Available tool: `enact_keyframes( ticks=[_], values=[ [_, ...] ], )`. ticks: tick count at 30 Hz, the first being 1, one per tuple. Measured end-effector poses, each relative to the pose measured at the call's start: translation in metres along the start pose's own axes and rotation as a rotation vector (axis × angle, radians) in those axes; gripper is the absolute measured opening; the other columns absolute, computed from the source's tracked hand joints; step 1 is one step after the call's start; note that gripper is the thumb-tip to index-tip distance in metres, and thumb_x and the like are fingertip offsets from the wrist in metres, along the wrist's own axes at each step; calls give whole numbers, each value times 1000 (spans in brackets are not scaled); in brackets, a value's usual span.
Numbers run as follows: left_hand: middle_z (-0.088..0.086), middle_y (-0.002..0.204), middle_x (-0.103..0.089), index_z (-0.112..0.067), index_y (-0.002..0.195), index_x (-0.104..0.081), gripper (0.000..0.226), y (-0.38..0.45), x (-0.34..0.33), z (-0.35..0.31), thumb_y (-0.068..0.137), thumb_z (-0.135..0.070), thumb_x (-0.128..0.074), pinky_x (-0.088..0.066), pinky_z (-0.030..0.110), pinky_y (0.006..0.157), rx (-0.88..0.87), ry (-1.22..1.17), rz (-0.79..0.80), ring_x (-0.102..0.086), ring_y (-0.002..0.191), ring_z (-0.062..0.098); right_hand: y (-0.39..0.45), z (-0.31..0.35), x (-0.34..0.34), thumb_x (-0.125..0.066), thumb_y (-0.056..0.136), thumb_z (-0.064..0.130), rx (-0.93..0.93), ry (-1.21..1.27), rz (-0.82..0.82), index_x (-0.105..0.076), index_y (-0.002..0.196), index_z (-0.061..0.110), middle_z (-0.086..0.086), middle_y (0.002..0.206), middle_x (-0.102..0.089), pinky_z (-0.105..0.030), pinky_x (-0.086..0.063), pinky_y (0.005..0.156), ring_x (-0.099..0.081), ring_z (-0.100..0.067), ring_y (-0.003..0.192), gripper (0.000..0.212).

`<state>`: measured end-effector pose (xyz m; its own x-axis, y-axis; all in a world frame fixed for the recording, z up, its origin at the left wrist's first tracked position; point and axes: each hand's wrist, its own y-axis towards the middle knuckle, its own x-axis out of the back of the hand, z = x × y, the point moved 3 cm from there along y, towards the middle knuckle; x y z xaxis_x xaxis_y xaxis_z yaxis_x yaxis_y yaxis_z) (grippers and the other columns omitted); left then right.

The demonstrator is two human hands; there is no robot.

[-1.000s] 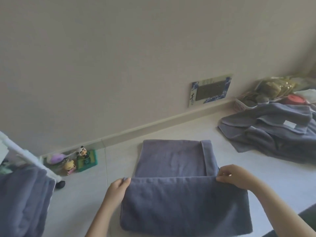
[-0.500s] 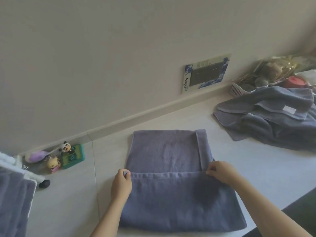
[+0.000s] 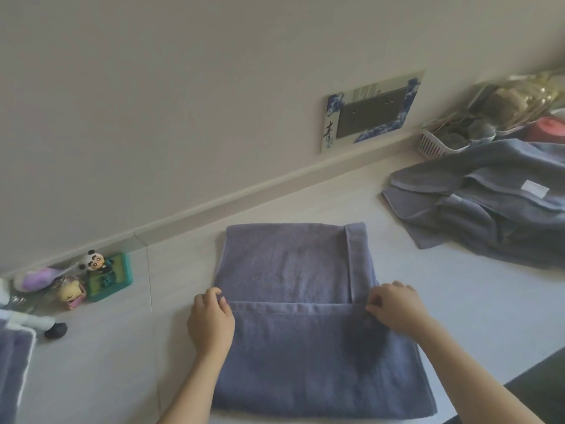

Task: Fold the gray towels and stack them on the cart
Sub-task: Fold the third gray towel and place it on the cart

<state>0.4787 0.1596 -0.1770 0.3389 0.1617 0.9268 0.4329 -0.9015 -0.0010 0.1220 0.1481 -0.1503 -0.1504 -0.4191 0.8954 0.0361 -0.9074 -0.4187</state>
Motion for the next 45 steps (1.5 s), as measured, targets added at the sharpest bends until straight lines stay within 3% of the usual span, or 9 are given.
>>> enact_keyframes(
  ticks=[13, 18, 24, 30, 33, 35, 37, 41, 45],
  values=[
    [19, 133, -54, -6, 119, -63, 52, 35, -54, -94, 86, -31, -32, -27, 57, 108, -320, -1, 69, -52, 124, 33, 75, 24, 42, -60, 86, 39, -63, 262, -435, -51, 127, 20, -7, 130, -46, -37, -32, 98, -40, -29, 118, 46],
    [14, 158, -9, -17, 149, -26, 71, 55, -72, -134, 86, -46, -7, 6, 46, 116, -405, 64, 237, -6, 147, 27, 111, 31, 45, -54, 89, 44, -88, 215, -437, -52, 130, 27, -2, 135, -47, -37, -25, 101, -38, -28, 123, 45],
    [8, 160, 7, -27, 150, 4, 76, 63, -92, -132, 82, -59, 8, 10, 57, 113, -305, 309, 299, 9, 146, 32, 126, 14, 45, -46, 93, 21, -156, 278, -351, -70, 106, 15, -9, 108, -63, -35, -38, 83, -48, -32, 102, 28],
    [6, 160, -1, -30, 150, -5, 72, 64, -95, -130, 85, -59, 0, 6, 60, 112, -284, 309, 253, 2, 146, 34, 107, -22, 66, -49, 90, 15, -483, 768, -270, -63, 76, -3, -16, 72, -57, -31, -38, 59, -55, -30, 69, 27],
    [7, 160, -2, -30, 150, -5, 73, 65, -94, -126, 84, -59, 2, 5, 60, 112, -251, 313, 245, 2, 146, 34, 97, -42, 76, -41, 89, -1, -689, 1654, -303, -45, 58, 5, -4, 44, -43, -16, -36, 40, -44, -16, 37, 32],
    [6, 160, 4, -30, 150, 0, 75, 66, -93, -123, 81, -59, 7, 7, 60, 112, -212, 324, 253, 6, 146, 33, 91, -60, 81, -37, 94, 3, -750, 1941, -455, -42, 64, 11, 0, 41, -43, -11, -34, 35, -42, -9, 28, 32],
    [6, 160, 8, -30, 150, 2, 76, 68, -92, -122, 80, -59, 9, 9, 59, 112, -191, 327, 255, 8, 146, 32, 90, -72, 87, -40, 97, 11, -672, 1710, -476, -52, 75, 11, 0, 49, -54, -14, -41, 36, -52, -8, 35, 25],
    [7, 160, 4, -29, 151, -2, 78, 67, -91, -123, 80, -59, 8, 9, 59, 111, -194, 321, 251, 6, 146, 33, 96, -54, 69, -49, 96, 32, -430, 1284, -146, -64, 94, 10, -4, 82, -60, -24, -44, 60, -55, -18, 67, 27],
    [7, 160, 6, -29, 151, -2, 79, 67, -91, -122, 79, -59, 9, 8, 59, 112, -197, 336, 255, 6, 146, 32, 103, -26, 49, -59, 88, 41, -328, 874, -152, -45, 56, 18, 3, 55, -41, -29, -29, 53, -39, -13, 54, 42]
  ],
)
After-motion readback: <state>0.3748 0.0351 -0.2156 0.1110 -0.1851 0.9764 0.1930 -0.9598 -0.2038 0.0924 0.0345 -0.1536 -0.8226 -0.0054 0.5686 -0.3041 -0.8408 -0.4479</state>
